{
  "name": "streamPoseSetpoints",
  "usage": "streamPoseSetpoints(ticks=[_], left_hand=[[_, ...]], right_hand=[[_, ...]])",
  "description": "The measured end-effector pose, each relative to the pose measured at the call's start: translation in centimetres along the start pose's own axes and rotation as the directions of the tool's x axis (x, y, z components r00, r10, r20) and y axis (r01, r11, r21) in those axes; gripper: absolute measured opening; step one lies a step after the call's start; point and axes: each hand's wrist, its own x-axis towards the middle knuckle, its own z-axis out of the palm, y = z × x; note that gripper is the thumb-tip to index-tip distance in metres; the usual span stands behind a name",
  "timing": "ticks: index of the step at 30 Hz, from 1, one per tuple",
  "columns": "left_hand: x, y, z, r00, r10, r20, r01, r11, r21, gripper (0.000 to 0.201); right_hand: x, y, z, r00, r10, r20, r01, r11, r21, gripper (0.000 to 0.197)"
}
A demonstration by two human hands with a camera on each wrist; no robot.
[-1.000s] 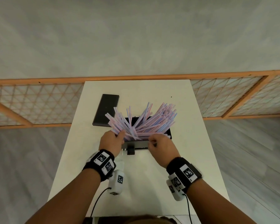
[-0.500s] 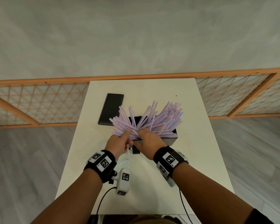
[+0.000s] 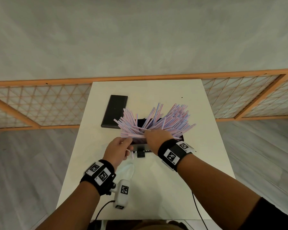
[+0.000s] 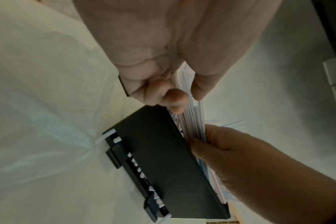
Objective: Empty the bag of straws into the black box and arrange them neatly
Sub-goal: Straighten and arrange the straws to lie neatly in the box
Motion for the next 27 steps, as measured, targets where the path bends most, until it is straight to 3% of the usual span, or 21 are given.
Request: streamPoseSetpoints(ticks=[3,7,10,12,14,18,22,25,27], left_hand=[[-0.1,-0.1,-0.4,0.996,0.081,-0.031,-0.075,0.983,0.169,0.028],[-0.2,0.0,-0.4,0.976,0.189,-0.112,-0.123,0.892,0.434,0.038],[-0.5,0.0,-0.2,0.954,0.261,-0.148,-0.158,0.856,0.492,0.052],[-0.5,-0.2,-0.1,0.934,0.311,-0.175,-0.195,0.854,0.482,0.066],[-0.3,-0.4,0.0,0.924,0.341,-0.172,-0.225,0.85,0.477,0.062],[0.1,-0.7,0.4,0.885,0.465,-0.032,-0.332,0.678,0.656,0.018],[0.3,-1.4,1.1,0.835,0.525,0.167,-0.452,0.48,0.752,0.021],[0.1,-1.3,1.4,0.851,0.436,0.291,-0.456,0.341,0.822,0.022],[0.2,-0.8,1.4,0.862,0.389,0.327,-0.452,0.294,0.842,0.022]], right_hand=[[0.4,-0.1,-0.5,0.999,-0.018,0.047,0.018,1.0,-0.001,0.036],[0.5,0.2,-0.8,0.995,-0.044,0.092,0.031,0.991,0.133,0.033],[0.0,0.8,-0.5,0.996,-0.087,0.002,0.086,0.986,0.146,0.021],[-0.3,1.1,0.4,0.989,-0.135,-0.059,0.139,0.988,0.069,0.026],[-0.5,1.3,1.8,0.977,-0.197,-0.086,0.191,0.979,-0.067,0.032],[-1.2,1.3,3.3,0.963,-0.222,-0.151,0.198,0.967,-0.159,0.027],[-1.7,1.1,3.7,0.953,-0.222,-0.208,0.2,0.972,-0.121,0.026],[-1.9,1.0,4.0,0.957,-0.218,-0.188,0.21,0.976,-0.066,0.025],[-2.0,0.8,4.1,0.963,-0.214,-0.167,0.207,0.977,-0.056,0.024]])
